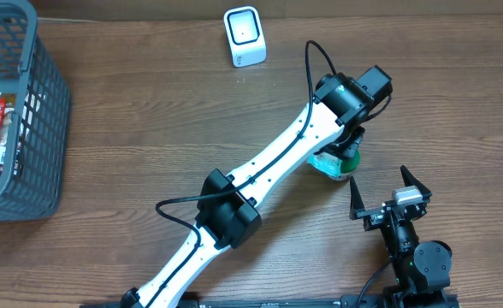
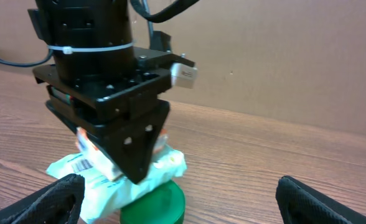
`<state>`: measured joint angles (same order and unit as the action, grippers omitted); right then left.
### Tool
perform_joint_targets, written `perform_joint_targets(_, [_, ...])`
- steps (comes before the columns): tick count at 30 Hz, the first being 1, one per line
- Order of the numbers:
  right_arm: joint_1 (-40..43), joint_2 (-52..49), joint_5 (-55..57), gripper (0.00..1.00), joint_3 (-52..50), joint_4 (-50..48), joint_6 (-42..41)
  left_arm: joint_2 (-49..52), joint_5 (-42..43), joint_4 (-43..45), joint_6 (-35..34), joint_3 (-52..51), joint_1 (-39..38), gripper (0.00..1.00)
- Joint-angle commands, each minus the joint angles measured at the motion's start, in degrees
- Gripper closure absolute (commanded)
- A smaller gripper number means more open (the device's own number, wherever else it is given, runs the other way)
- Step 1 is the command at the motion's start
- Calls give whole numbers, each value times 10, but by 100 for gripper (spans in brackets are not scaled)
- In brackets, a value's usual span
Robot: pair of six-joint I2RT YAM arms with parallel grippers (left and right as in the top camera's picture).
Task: Scan the item barcode
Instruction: 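Lower the left gripper and release the items onto the table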
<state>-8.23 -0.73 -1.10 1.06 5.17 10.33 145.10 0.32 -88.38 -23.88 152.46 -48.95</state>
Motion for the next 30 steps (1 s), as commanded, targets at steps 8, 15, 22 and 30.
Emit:
perform_joint_targets(8, [3, 6, -1, 0, -6, -3, 0, -28, -61, -79, -21, 15, 10, 52])
perform_joint_targets(15, [3, 6, 0, 0, -6, -3, 0, -28, -65, -84, -20, 14, 10, 51])
perform_joint_targets(22, [3, 6, 0, 0, -6, -3, 0, -28, -98, -85, -18, 14, 10, 49])
perform_joint_targets(30, [3, 6, -1, 0, -6, -3, 0, -28, -93, -85, -18, 9, 12, 51])
